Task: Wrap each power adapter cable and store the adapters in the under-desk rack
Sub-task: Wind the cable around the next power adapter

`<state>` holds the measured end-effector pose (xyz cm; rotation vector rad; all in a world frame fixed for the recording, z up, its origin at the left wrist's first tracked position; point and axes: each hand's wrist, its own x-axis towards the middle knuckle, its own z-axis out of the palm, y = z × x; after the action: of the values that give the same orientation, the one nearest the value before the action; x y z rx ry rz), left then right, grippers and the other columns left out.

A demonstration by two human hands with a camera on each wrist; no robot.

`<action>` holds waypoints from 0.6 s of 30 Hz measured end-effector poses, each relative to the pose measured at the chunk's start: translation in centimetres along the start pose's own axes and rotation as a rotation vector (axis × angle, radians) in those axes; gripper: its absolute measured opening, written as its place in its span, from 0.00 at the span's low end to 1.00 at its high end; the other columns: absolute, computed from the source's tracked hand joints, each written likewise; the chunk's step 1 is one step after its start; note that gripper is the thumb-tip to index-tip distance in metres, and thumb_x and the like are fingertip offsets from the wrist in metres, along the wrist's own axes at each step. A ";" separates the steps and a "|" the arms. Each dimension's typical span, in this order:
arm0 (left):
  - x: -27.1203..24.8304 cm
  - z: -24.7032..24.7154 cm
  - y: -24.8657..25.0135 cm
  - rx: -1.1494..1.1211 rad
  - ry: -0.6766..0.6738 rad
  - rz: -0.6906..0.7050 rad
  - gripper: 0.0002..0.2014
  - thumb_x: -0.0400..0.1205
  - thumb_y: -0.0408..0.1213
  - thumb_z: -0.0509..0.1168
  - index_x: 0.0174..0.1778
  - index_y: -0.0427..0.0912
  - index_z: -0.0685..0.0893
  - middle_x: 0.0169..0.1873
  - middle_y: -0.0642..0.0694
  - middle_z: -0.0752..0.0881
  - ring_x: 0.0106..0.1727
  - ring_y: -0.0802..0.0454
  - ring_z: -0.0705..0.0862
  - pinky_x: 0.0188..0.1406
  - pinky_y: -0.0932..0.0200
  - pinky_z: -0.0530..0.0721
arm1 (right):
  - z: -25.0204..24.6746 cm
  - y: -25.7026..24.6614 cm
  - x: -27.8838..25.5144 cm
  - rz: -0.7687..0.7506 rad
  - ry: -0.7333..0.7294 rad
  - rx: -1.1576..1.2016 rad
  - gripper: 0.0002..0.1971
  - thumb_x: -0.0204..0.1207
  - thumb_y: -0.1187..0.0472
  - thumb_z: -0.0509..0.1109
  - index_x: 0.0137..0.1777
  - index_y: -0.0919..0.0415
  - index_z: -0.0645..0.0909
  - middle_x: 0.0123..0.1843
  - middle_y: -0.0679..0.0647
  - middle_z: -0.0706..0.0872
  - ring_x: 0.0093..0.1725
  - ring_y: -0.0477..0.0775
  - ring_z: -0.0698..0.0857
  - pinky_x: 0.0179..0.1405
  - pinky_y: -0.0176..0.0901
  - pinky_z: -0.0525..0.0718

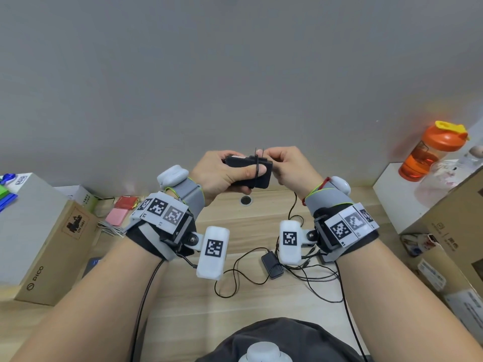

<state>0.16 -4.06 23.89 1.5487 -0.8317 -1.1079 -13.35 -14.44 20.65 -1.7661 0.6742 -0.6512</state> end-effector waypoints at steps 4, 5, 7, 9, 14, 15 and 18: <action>0.4 0.2 0.2 -0.095 0.116 0.035 0.15 0.72 0.34 0.79 0.49 0.31 0.85 0.39 0.37 0.88 0.26 0.46 0.85 0.33 0.59 0.89 | 0.3 0.7 0.3 0.068 -0.035 -0.067 0.19 0.86 0.61 0.64 0.43 0.81 0.78 0.17 0.39 0.64 0.19 0.40 0.62 0.23 0.29 0.60; 0.6 0.2 0.2 -0.119 0.146 0.044 0.17 0.71 0.35 0.80 0.50 0.30 0.85 0.40 0.36 0.88 0.27 0.45 0.86 0.33 0.60 0.89 | 0.4 0.9 0.3 0.088 -0.064 -0.077 0.19 0.85 0.59 0.64 0.40 0.77 0.78 0.18 0.39 0.64 0.20 0.40 0.61 0.24 0.31 0.60; 0.9 0.0 0.1 -0.162 0.201 0.057 0.22 0.71 0.36 0.81 0.54 0.26 0.84 0.42 0.34 0.89 0.31 0.41 0.88 0.34 0.60 0.89 | 0.5 1.1 0.0 0.106 -0.148 -0.093 0.16 0.85 0.57 0.65 0.36 0.63 0.80 0.19 0.39 0.66 0.19 0.40 0.63 0.23 0.30 0.61; 1.2 -0.2 0.1 -0.180 0.241 0.063 0.21 0.70 0.36 0.81 0.52 0.27 0.84 0.40 0.34 0.89 0.29 0.41 0.87 0.34 0.59 0.89 | 0.8 0.7 -0.4 0.089 -0.217 -0.103 0.14 0.86 0.57 0.64 0.39 0.57 0.83 0.19 0.40 0.65 0.19 0.41 0.63 0.21 0.27 0.60; 1.9 -1.3 -0.4 -0.147 0.291 0.038 0.22 0.69 0.36 0.82 0.51 0.27 0.84 0.41 0.36 0.88 0.26 0.47 0.86 0.31 0.61 0.88 | -0.2 -1.9 -1.5 0.010 -0.256 -0.223 0.12 0.85 0.59 0.66 0.54 0.64 0.89 0.15 0.36 0.72 0.23 0.33 0.75 0.26 0.22 0.67; 2.0 -1.5 -0.5 -0.135 0.288 0.027 0.23 0.68 0.37 0.82 0.53 0.26 0.85 0.41 0.36 0.88 0.26 0.47 0.86 0.32 0.61 0.88 | -0.5 -2.2 -1.5 -0.008 -0.248 -0.222 0.12 0.84 0.58 0.67 0.52 0.64 0.90 0.15 0.37 0.72 0.22 0.35 0.74 0.26 0.23 0.67; 2.1 -1.6 -0.8 -0.107 0.268 0.015 0.24 0.68 0.35 0.82 0.54 0.26 0.85 0.42 0.37 0.89 0.28 0.47 0.86 0.35 0.61 0.89 | -1.0 -2.5 -1.3 -0.039 -0.229 -0.205 0.12 0.83 0.58 0.70 0.46 0.64 0.91 0.17 0.42 0.64 0.21 0.43 0.63 0.22 0.28 0.60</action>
<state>2.36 -5.19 22.75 1.5565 -0.5918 -0.8947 -14.65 -13.53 23.18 -2.0109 0.5652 -0.4076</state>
